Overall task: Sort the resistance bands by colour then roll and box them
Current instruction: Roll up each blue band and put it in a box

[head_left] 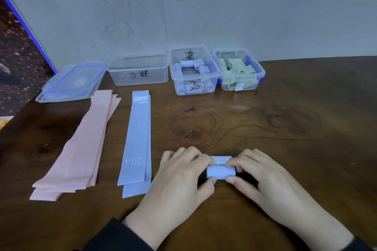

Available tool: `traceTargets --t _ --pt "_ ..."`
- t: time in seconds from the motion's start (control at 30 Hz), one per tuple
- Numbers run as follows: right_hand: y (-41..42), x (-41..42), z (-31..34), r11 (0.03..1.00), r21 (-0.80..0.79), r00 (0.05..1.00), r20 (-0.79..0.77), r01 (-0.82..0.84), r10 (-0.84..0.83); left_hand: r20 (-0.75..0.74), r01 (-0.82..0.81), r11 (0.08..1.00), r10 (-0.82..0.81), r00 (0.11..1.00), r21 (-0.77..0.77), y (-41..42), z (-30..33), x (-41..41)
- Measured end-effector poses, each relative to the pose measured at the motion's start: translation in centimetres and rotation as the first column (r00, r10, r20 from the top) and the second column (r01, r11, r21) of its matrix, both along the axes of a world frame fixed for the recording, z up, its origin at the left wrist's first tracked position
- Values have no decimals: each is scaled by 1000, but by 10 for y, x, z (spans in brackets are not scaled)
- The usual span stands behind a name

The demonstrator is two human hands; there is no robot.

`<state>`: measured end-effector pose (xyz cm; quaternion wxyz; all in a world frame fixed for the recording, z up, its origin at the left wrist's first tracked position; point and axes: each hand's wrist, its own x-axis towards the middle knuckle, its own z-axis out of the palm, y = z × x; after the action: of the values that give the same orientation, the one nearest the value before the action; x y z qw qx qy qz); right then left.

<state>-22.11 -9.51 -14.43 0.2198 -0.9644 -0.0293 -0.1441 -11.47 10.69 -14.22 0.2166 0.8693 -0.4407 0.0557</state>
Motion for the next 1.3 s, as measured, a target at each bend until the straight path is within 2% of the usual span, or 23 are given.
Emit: traceTargets --t 0.37,0.53,0.73,0.87,1.1,1.23,1.3 --pt "-10 17 18 999 -38 998 -49 -37 35 80 -13 999 15 997 -30 -3 1 0" --pt "-8 26 21 998 -27 998 -22 -61 61 96 -21 1000 23 995 -19 -8 3 1" --pt "-20 42 26 997 25 991 -113 -67 70 107 -3 1000 3 994 3 -15 5 12" --pt "-25 54 28 995 23 960 -258 -102 104 77 -36 999 33 996 31 -21 3 19" --pt "-23 60 14 972 231 982 -174 -37 79 2 -57 998 56 998 31 -27 4 27" --pt "-22 60 15 929 368 988 -153 36 22 -157 -84 986 61 986 -143 -34 19 28" --pt "-22 60 17 895 444 991 -131 40 20 -153 -73 979 43 987 -190 -40 27 29"
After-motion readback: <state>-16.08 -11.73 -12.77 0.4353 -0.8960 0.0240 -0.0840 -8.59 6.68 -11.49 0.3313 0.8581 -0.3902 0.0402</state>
